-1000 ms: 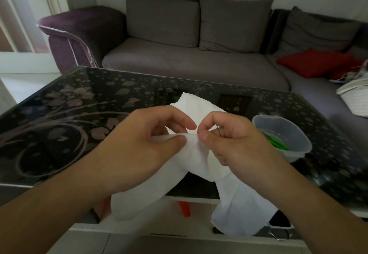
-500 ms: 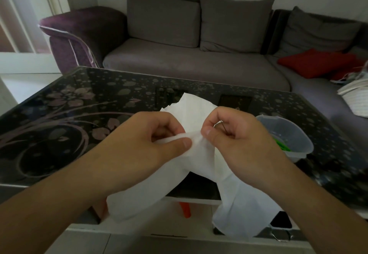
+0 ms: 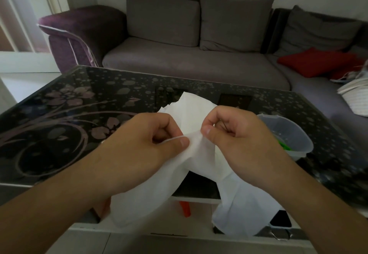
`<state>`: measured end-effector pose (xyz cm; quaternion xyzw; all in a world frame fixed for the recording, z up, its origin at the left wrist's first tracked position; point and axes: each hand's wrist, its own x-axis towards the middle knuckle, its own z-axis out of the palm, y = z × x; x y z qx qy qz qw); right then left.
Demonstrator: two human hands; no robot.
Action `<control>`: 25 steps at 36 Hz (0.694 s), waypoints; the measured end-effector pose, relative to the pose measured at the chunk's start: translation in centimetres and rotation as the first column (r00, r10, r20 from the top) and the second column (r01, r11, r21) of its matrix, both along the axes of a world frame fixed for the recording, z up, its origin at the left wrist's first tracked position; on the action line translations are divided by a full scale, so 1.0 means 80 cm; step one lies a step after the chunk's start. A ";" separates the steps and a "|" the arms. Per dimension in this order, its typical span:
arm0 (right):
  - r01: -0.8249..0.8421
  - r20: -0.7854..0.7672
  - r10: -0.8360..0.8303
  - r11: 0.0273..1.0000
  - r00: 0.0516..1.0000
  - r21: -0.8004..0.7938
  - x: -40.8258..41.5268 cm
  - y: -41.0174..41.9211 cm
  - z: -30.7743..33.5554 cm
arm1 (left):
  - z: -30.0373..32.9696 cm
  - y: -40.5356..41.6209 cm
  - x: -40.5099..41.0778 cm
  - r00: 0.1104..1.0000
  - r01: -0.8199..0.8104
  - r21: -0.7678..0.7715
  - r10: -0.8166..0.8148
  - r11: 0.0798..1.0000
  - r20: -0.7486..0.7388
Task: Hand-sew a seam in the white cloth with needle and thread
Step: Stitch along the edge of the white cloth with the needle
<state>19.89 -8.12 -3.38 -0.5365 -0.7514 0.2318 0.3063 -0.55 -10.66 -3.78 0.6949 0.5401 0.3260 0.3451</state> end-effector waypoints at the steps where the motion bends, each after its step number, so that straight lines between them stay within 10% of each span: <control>1: 0.002 0.003 -0.002 1.000 1.000 0.002 0.000 -0.001 0.001 | 0.000 0.000 0.000 1.000 0.007 -0.006 -0.007 1.000 -0.005; 10: 0.007 0.045 -0.006 0.999 0.999 -0.031 -0.005 -0.004 0.000 | -0.007 0.003 0.001 0.997 0.059 0.003 -0.059 0.998 -0.053; 14: 0.013 -0.147 -0.061 0.952 0.987 -0.306 0.004 0.004 0.007 | -0.006 0.005 0.000 0.998 0.056 0.010 -0.056 0.998 -0.040; 20: -0.228 -0.339 0.120 0.927 0.933 -0.299 0.020 -0.008 0.014 | -0.005 0.001 -0.002 0.999 0.054 0.013 -0.054 0.998 -0.004; 25: -0.036 -0.187 -0.004 0.977 0.982 -0.209 0.009 -0.011 0.017 | -0.002 0.002 -0.003 0.998 0.053 0.016 -0.053 0.998 0.039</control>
